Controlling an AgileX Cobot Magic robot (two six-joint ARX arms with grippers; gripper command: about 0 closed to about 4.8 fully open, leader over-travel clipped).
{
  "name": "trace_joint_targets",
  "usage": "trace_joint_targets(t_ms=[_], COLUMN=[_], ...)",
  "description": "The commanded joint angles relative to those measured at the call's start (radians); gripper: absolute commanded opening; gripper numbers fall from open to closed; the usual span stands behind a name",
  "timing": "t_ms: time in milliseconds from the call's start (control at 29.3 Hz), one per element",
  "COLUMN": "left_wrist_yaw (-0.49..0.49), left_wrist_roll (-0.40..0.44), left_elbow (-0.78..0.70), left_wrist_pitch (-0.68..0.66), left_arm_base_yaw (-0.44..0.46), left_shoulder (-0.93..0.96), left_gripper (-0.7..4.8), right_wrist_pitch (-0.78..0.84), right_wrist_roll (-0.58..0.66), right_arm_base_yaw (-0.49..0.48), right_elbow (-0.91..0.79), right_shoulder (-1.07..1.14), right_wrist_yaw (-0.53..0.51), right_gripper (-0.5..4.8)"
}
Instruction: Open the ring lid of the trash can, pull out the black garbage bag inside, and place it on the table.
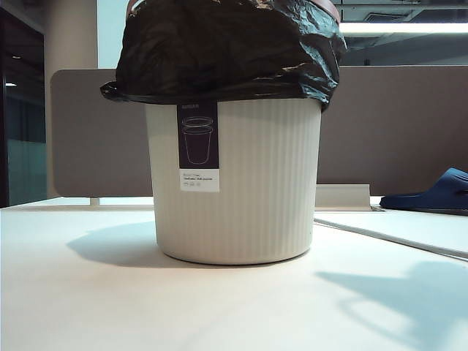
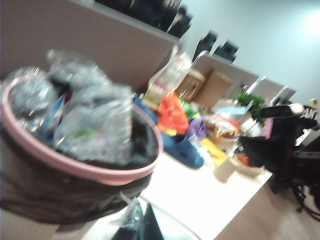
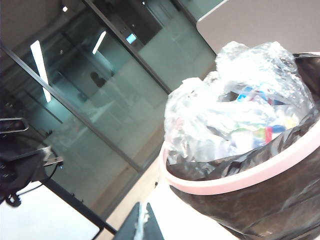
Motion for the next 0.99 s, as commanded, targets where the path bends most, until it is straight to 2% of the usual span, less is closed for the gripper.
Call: trace_joint_targets(t_ms=[34,136,273,341,443,614,750,853,989], left_wrist_yaw=[0.046,0.044,0.024,-0.021,-0.151,-0.426,-0.666,-0.782,-0.854], left_wrist_roll=[0.069,0.172,0.374,0.468,0.555,0.686,0.755,0.79,0.832], left_elbow=[0.005,0.005,0.005,0.005,0.004,0.002,0.002,0.002,0.002], left_wrist_pitch=[0.002,0.001,-0.008,-0.032,-0.07,-0.1,-0.099,-0.092,-0.063], left_arm_base_yaw=[-0.002,-0.022,-0.088,-0.142,-0.247,-0.486,-0.663,-0.744,-0.795], left_shoulder=[0.048,0.08,0.105,0.116,0.132,0.177,0.231,0.269,0.32], left_gripper=[-0.06,-0.06,-0.06,-0.06,-0.06,-0.06,-0.06,-0.06,-0.06], right_wrist_pitch=[-0.006,-0.013,-0.011,-0.026,-0.043,-0.053,-0.113,-0.148,-0.168], right_wrist_roll=[-0.065,-0.106,-0.166,-0.196,-0.262,-0.428,-0.595,-0.68,-0.732], right_arm_base_yaw=[0.043,0.109,0.224,0.273,0.351,0.459,0.537,0.57,0.595], right_elbow=[0.035,0.063,0.072,0.072,0.072,0.077,0.082,0.082,0.082], right_shoulder=[0.039,0.084,0.135,0.159,0.199,0.25,0.257,0.254,0.254], right_wrist_yaw=[-0.006,-0.006,0.016,0.043,0.093,0.185,0.322,0.412,0.495], right_gripper=[-0.04,-0.04,-0.04,-0.04,-0.04,-0.04,-0.04,-0.04,-0.04])
